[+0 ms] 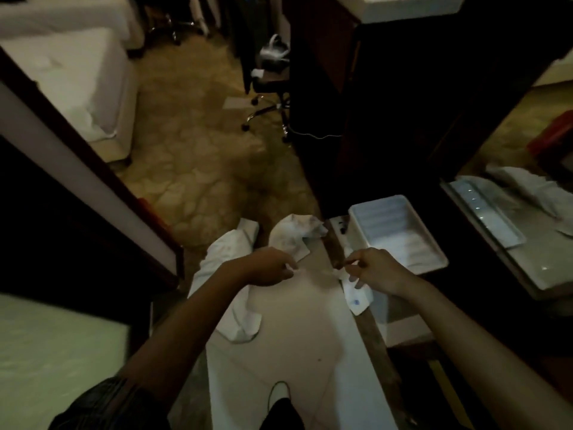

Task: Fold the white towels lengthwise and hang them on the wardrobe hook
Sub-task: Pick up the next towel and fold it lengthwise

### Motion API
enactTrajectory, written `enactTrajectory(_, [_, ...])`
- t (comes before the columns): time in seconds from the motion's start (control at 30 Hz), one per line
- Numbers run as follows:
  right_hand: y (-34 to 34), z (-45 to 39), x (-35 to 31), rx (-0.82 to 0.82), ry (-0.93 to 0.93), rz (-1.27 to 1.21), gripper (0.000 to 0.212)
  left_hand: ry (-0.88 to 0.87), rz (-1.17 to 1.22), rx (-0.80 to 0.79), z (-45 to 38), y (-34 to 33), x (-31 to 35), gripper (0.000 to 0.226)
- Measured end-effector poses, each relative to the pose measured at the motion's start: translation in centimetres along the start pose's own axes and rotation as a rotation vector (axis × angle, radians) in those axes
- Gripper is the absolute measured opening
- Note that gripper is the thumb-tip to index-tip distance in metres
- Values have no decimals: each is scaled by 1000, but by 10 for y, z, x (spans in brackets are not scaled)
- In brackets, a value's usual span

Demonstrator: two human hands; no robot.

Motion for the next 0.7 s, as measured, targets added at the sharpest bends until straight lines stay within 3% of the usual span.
enactTrajectory(0.3, [-49,-120,-45,-123,7,96,26,116,180,46,-52,6,-103,34])
enactTrajectory(0.7, [-52,-284,30,-213,-100,80,31,193,299,97,-199,-15,-165,35])
Point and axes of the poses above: each hand's wrist, its own z-axis away from the middle knuckle, its own y-axis out of the back of the hand, x = y × z, the point moved 4 cm from there along -z, towards the middle knuckle, and after that the axes turned 4 degrees about -y, right-handed, at the moved point
